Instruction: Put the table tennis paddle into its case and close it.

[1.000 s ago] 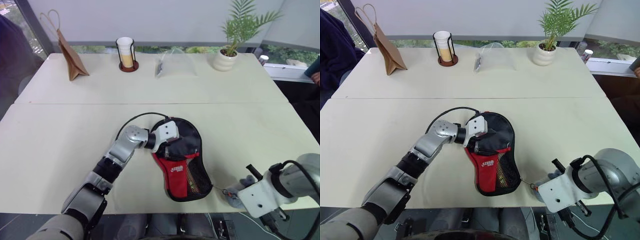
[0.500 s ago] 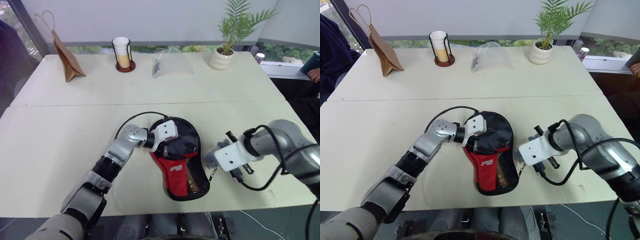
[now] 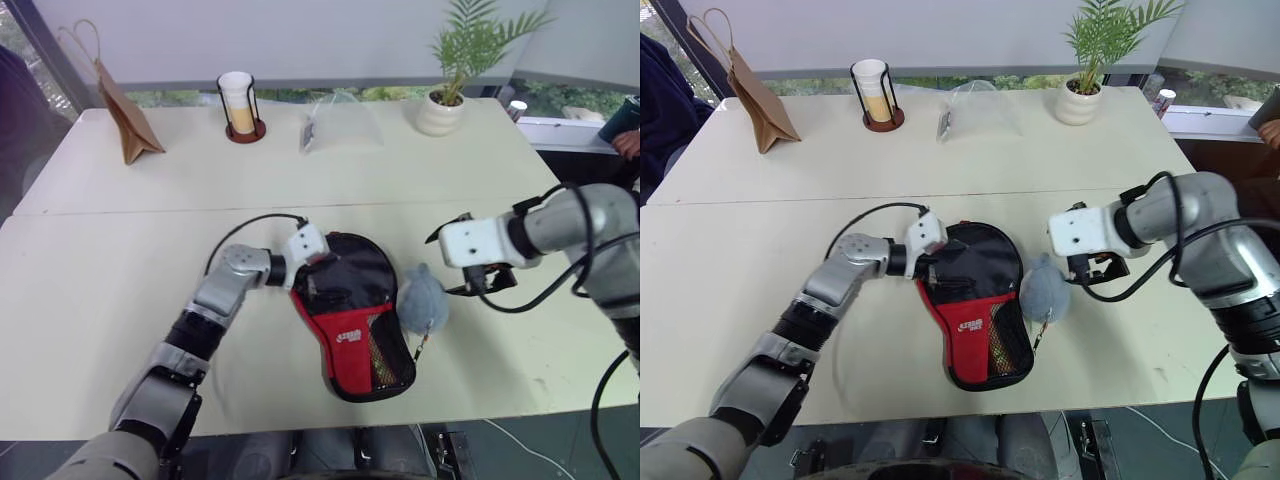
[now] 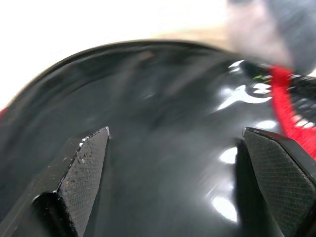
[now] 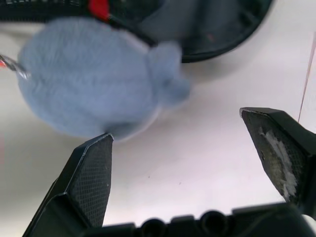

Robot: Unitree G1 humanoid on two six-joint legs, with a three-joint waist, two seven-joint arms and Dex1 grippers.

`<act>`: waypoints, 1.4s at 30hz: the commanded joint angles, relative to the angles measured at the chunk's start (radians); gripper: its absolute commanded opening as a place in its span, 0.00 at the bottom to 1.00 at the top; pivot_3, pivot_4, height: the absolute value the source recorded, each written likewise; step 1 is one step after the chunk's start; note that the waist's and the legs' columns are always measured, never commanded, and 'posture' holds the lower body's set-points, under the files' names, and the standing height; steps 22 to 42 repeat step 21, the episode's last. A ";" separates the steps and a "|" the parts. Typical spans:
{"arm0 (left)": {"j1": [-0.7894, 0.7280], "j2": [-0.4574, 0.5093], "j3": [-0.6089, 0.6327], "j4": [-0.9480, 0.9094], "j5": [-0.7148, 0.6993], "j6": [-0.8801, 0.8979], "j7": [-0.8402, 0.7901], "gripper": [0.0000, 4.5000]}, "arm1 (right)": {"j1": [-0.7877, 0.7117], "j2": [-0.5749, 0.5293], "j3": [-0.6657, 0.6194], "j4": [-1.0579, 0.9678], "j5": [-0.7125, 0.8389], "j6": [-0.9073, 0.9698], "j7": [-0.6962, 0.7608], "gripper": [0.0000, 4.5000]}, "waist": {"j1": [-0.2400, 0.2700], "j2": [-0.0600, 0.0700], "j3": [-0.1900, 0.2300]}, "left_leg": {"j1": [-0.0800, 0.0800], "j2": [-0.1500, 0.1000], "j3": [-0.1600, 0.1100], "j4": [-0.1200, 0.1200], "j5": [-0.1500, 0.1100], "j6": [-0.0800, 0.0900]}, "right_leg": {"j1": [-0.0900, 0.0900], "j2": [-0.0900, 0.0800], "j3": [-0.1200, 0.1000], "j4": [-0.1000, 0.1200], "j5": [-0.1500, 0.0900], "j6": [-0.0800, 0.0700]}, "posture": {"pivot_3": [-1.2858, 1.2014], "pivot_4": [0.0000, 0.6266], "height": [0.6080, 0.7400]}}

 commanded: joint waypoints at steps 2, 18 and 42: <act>-0.028 0.045 0.087 -0.120 -0.081 0.080 -0.020 1.00 | -0.026 -0.035 -0.096 0.006 0.091 0.078 0.001 0.99 | 0.001 0.000 0.003 | -0.004 -0.001 0.000 0.001 0.001 0.000 | -0.004 0.000 0.000 0.001 0.001 0.002 | 0.52 0.24 0.95; 0.214 0.470 0.492 -0.696 -0.536 0.493 -0.087 1.00 | 0.136 -0.021 -0.456 -0.251 0.560 0.683 -0.172 0.99 | 0.002 0.005 0.020 | -0.007 -0.001 0.002 0.001 0.000 -0.002 | -0.012 -0.002 0.003 0.010 -0.001 -0.002 | 0.52 0.24 0.95; 0.255 0.510 0.537 -0.740 -0.599 0.536 -0.072 1.00 | 0.170 -0.022 -0.479 -0.282 0.604 0.727 -0.216 0.99 | 0.001 0.005 0.021 | -0.007 -0.001 0.002 0.002 0.000 -0.002 | -0.011 -0.002 0.003 0.010 -0.001 -0.002 | 0.52 0.24 0.95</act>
